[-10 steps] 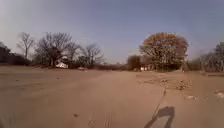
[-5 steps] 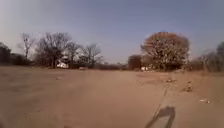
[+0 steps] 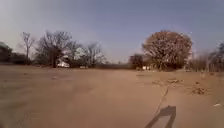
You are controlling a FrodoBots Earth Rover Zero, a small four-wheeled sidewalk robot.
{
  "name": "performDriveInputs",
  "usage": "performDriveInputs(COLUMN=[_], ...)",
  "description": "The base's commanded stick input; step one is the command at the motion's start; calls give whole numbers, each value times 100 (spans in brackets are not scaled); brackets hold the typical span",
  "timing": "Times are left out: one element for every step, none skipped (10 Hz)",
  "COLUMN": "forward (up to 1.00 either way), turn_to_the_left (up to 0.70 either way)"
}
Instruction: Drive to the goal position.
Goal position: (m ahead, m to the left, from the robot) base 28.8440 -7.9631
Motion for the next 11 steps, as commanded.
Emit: performDriveInputs(forward=[70, 70, 70, 70, 70, 70, 70, 70, 70, 70, 70], turn_to_the_left=[0, 0, 0, 0, 0, 0, 0, 0, 0, 0, 0])
